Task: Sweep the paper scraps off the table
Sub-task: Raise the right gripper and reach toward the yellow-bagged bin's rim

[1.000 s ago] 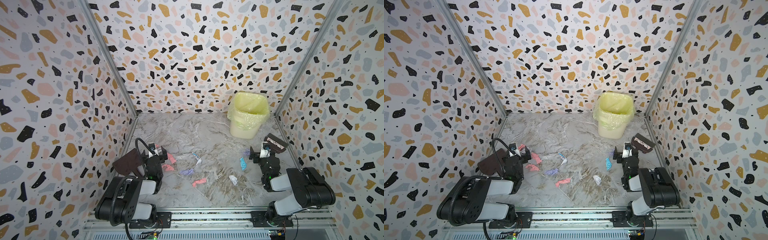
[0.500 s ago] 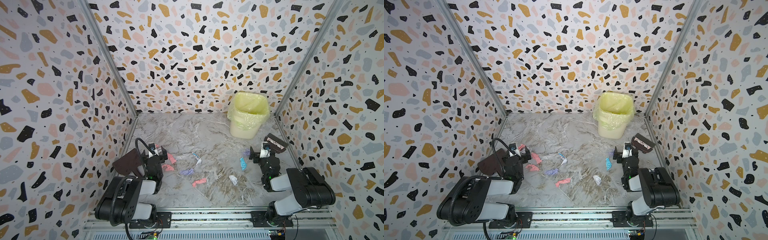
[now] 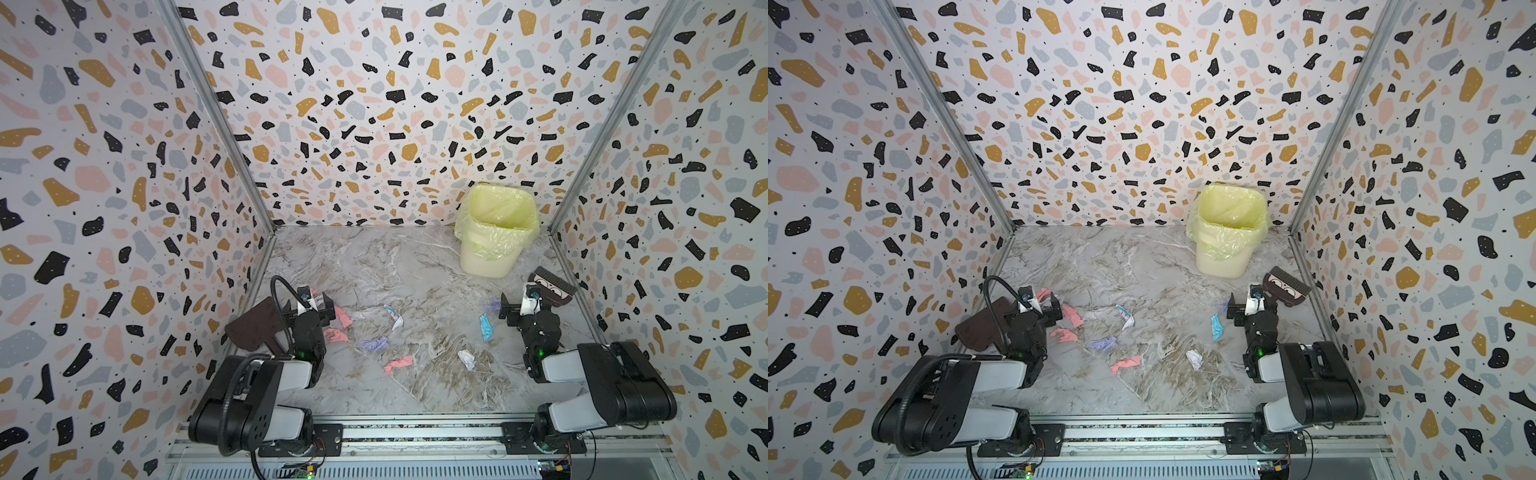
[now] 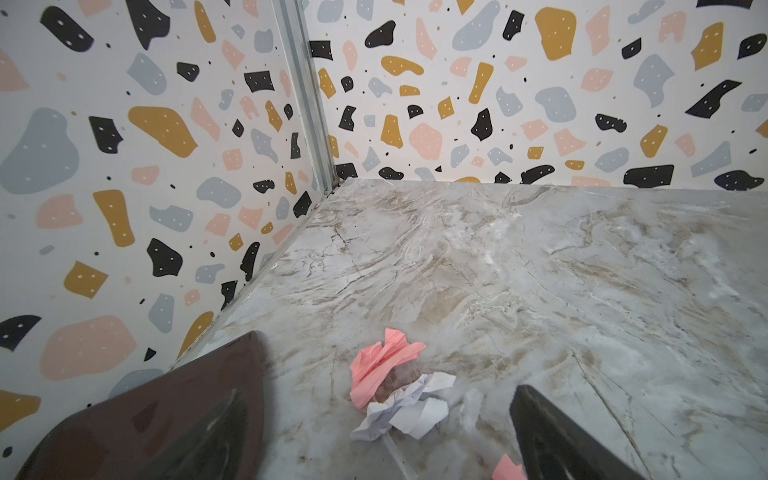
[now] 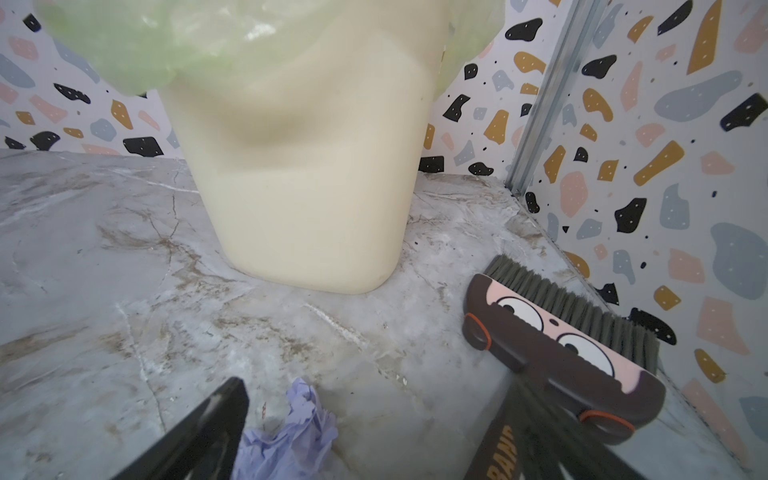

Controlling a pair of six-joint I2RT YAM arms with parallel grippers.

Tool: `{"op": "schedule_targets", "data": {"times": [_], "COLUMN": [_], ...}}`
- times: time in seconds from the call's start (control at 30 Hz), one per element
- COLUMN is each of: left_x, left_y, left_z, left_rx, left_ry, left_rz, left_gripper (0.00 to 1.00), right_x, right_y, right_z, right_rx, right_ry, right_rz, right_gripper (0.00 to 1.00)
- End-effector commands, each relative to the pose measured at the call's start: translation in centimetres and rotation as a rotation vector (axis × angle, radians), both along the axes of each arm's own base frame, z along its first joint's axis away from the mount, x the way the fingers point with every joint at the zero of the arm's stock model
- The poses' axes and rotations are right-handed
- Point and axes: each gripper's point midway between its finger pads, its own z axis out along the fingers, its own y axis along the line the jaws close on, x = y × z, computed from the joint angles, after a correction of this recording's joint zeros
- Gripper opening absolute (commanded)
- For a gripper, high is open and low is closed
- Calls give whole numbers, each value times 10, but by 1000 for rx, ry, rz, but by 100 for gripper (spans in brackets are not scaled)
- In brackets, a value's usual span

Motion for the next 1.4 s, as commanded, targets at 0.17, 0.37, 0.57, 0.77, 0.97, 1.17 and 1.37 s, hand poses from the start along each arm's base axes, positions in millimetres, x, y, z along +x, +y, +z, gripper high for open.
{"op": "schedule_targets", "data": {"times": [0.17,0.37,0.57,0.77,0.97,1.17,1.37], "left_x": [19,38,55,58,59,60,64], "left_y": [-12,-38,-61,-70,-73,-74,-77], "left_z": [60,97,126,133,130,133,132], "left_rx": [-29,-80,-107,-149,-155,-152,-161], "left_ry": [11,21,28,15,31,27,32], "left_rz": [-54,-150,-222,-254,-267,-272,-285], "left_gripper": [100,100,100,100,100,100,100], "right_x": [9,40,82,114,143,158,166], "right_y": [-14,-21,-31,-50,-63,-67,-57], "right_z": [97,168,199,199,199,197,180], "right_rx": [77,237,357,444,497,506,542], "right_ry": [-21,-23,-2,-15,-32,-41,20], "right_rz": [-138,-139,-115,-127,-97,-71,-18], "right_gripper": [99,99,100,97,97,97,94]}}
